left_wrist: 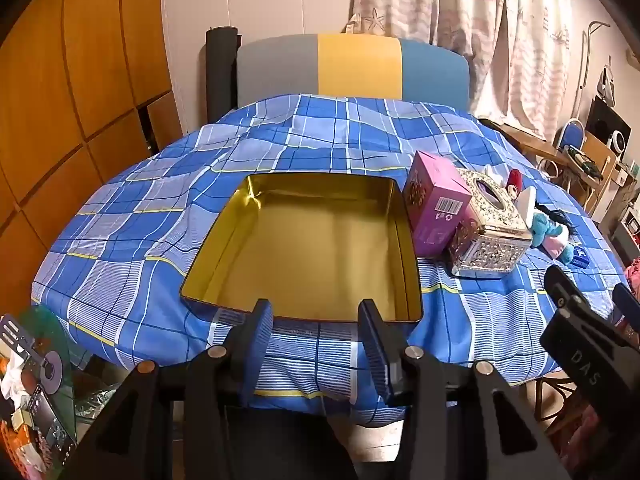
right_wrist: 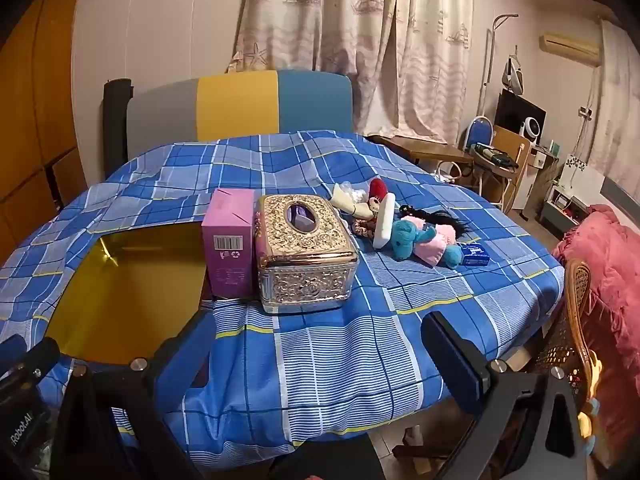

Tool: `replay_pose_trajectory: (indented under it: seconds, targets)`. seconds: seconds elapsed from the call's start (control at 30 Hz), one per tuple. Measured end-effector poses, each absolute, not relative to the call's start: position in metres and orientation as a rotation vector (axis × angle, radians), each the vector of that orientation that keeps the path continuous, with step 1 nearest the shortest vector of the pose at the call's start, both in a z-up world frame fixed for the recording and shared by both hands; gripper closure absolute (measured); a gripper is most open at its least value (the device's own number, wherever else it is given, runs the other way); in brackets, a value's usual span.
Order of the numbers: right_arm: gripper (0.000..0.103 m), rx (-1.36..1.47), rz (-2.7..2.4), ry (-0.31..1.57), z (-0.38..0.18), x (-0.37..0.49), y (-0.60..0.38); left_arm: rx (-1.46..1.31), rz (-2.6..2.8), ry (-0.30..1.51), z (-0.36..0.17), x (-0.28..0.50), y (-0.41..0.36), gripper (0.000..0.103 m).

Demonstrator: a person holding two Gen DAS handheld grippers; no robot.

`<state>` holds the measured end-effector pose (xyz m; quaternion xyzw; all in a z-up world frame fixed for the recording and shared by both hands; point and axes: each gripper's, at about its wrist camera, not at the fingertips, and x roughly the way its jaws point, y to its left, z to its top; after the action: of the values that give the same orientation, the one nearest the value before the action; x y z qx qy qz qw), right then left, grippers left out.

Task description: Organize soft objects

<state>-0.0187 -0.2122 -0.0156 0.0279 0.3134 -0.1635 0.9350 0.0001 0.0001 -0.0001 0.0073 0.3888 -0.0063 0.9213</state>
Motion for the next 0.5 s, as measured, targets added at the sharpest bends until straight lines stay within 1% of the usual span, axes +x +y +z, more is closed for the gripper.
replay_pose_trajectory:
  seconds: [0.17,0.5]
  targets:
    - [0.000,0.066,-0.327,0.658,-0.0184,-0.0180,-0.2140,0.018,-0.023,0.777,0.0017,-0.0028,0.0004,0.058]
    - [0.000,0.068,-0.331,0.654,-0.0174,-0.0194,-0.2141,0.027,-0.012,0.805,-0.0028,0.0039,-0.0005,0.058]
